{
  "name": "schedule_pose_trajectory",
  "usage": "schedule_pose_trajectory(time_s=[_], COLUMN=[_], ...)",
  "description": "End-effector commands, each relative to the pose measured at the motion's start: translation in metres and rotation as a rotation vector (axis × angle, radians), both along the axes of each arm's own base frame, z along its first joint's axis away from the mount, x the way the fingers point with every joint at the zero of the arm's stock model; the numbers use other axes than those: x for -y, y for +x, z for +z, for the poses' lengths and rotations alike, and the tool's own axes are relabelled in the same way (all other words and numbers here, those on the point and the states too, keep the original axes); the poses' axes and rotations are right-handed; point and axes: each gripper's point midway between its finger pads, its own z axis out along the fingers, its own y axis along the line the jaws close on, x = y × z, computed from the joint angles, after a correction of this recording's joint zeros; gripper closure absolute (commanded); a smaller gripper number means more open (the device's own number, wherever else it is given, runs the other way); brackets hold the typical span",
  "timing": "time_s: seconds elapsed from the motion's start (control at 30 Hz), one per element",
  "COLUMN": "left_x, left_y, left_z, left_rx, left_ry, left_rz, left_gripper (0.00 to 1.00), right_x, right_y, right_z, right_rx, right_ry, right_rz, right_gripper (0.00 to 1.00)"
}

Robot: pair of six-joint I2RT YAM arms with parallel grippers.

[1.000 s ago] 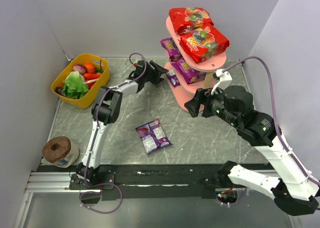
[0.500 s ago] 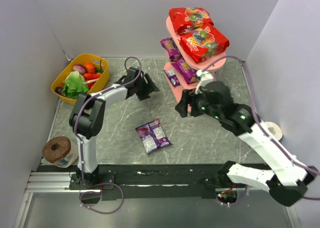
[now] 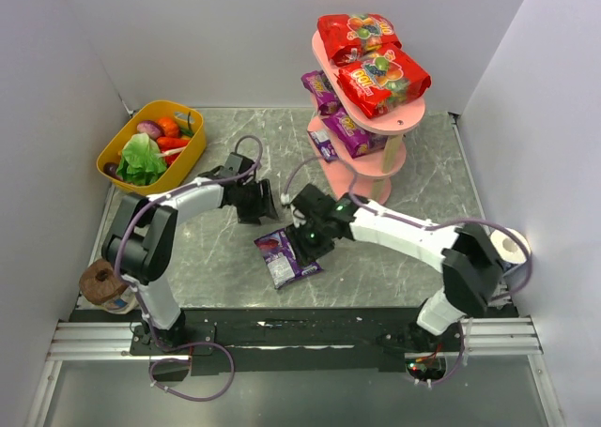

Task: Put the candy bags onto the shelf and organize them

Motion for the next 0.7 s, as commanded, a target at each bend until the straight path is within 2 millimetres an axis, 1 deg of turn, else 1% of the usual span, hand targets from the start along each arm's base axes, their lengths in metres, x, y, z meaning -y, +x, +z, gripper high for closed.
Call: schedule_pose_trajectory(time_s=[0.0,0.07,0.1,0.17,0.2,0.3,0.37,0.4,0.47,0.53,0.6,0.67], left_x=[-0.006,-0.003,-0.002,0.000,0.001,0.001,0.001,0.002,0.003,0.003,0.004,0.004], left_y=[-0.016,-0.019,-0.023,-0.023,-0.026,-0.024,-0.021,-0.020,-0.018,-0.018,-0.019,-0.022], left_z=[0.016,0.015,0.010,0.006,0.001,-0.006,-0.007,-0.007,-0.006,-0.006,-0.007,-0.010], left_rx=[0.047,0.045,0.031,0.032,0.017,0.007,0.013,0.014,0.015,0.012,0.010,-0.001], left_ry=[0.001,-0.025,-0.034,-0.050,-0.056,-0.049,-0.048,-0.048,-0.053,-0.057,-0.063,-0.066], left_rz=[-0.085,-0.096,-0.104,-0.106,-0.112,-0.107,-0.100,-0.099,-0.096,-0.089,-0.091,-0.087], left_gripper=[0.35,0.35,0.35,0.36,0.36,0.37,0.38,0.38,0.39,0.42,0.43,0.45], right_x=[-0.002,-0.003,-0.003,0.000,0.001,0.002,0.004,0.006,0.009,0.013,0.020,0.026], right_y=[-0.033,-0.040,-0.043,-0.045,-0.046,-0.048,-0.045,-0.045,-0.040,-0.033,-0.019,-0.009], right_z=[-0.025,-0.034,-0.041,-0.050,-0.058,-0.070,-0.078,-0.084,-0.091,-0.097,-0.101,-0.101], right_rx=[-0.123,-0.155,-0.182,-0.203,-0.220,-0.254,-0.259,-0.267,-0.258,-0.260,-0.241,-0.219], right_ry=[-0.037,-0.047,-0.059,-0.084,-0.103,-0.137,-0.162,-0.181,-0.209,-0.231,-0.251,-0.272], right_rz=[0.096,0.108,0.109,0.103,0.102,0.087,0.057,0.046,0.018,-0.035,-0.110,-0.168], right_gripper=[0.49,0.50,0.51,0.53,0.55,0.59,0.60,0.62,0.64,0.68,0.72,0.73])
